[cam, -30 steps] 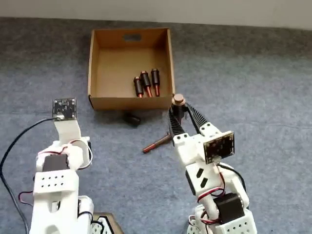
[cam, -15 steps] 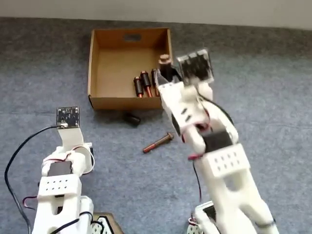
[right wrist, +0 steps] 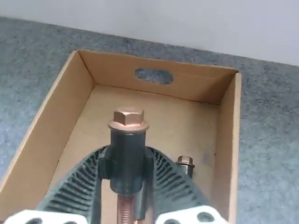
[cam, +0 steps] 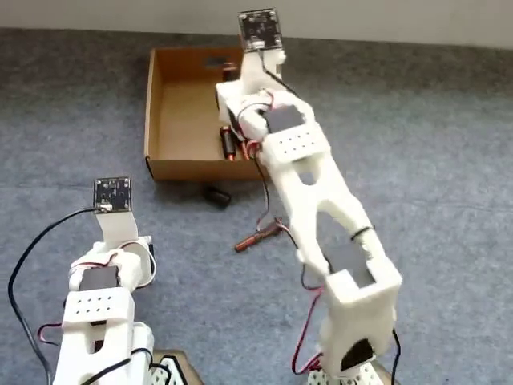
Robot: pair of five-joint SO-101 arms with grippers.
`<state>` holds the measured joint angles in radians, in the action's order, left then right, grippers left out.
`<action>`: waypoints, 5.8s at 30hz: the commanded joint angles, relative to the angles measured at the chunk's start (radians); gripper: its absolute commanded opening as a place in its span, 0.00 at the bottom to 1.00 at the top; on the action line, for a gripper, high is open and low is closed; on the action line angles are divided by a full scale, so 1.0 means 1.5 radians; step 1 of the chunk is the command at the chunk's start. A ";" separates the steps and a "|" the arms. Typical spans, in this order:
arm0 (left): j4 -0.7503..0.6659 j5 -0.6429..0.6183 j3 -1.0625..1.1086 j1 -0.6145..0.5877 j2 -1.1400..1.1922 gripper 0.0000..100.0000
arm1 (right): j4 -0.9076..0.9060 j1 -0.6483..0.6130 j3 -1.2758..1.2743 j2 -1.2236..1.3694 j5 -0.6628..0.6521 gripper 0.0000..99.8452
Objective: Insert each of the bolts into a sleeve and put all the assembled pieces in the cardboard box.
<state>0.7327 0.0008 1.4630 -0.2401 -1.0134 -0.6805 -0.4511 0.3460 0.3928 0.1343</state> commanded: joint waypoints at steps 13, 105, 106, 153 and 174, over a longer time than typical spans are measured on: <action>-0.004 0.004 -0.004 -0.003 -0.006 0.01 | -0.041 -0.046 0.361 0.318 -0.071 0.01; -0.008 0.004 -0.004 -0.002 -0.004 0.01 | -0.725 0.092 0.942 0.205 -0.098 0.10; -0.008 0.004 -0.004 -0.002 -0.004 0.01 | -0.725 0.086 0.941 0.198 -0.098 0.10; -0.023 0.004 0.002 -0.002 -0.003 0.01 | -0.169 -0.157 -0.637 -0.457 -0.412 0.17; -0.023 0.004 0.002 -0.002 -0.003 0.01 | -0.076 -0.206 -0.436 -0.205 -0.426 0.17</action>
<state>0.7142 0.0008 1.4707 -0.2401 -1.0134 -0.8094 -0.7580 -0.3675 0.0890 -0.4872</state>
